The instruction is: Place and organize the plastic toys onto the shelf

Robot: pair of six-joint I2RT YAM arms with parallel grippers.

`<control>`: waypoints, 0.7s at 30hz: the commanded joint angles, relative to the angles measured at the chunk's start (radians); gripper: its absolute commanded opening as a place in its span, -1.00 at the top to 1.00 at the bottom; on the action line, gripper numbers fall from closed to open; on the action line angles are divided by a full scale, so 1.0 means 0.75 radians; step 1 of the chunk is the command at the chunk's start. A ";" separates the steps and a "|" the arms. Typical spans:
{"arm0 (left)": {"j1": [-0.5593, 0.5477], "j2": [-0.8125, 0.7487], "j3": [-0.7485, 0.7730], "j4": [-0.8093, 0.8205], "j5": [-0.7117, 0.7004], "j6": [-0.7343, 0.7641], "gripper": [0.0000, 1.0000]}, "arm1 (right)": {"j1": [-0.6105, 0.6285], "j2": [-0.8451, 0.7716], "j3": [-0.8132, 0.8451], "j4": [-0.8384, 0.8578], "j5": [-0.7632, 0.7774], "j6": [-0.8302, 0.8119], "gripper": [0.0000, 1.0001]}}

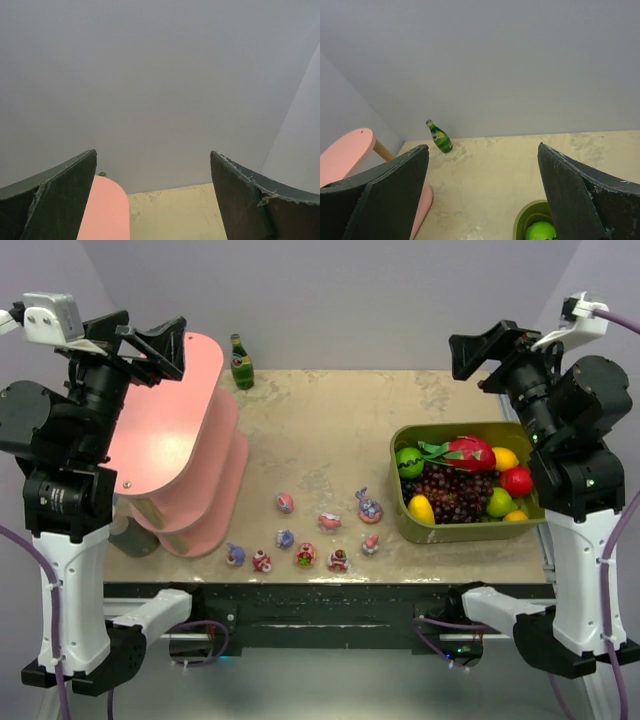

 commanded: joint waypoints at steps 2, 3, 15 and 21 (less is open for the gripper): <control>0.010 -0.018 -0.043 0.017 0.023 -0.008 -0.99 | -0.002 0.048 0.010 -0.098 -0.126 -0.053 -0.89; 0.010 -0.024 -0.055 0.021 0.015 -0.006 -0.99 | -0.004 0.056 -0.002 -0.104 -0.173 -0.049 -0.89; 0.010 -0.008 -0.164 0.007 0.087 -0.030 -0.99 | 0.621 0.175 -0.242 -0.194 0.205 0.143 -0.69; 0.010 0.003 -0.208 -0.030 0.079 -0.059 -0.99 | 0.997 0.248 -0.379 -0.212 0.446 0.296 -0.75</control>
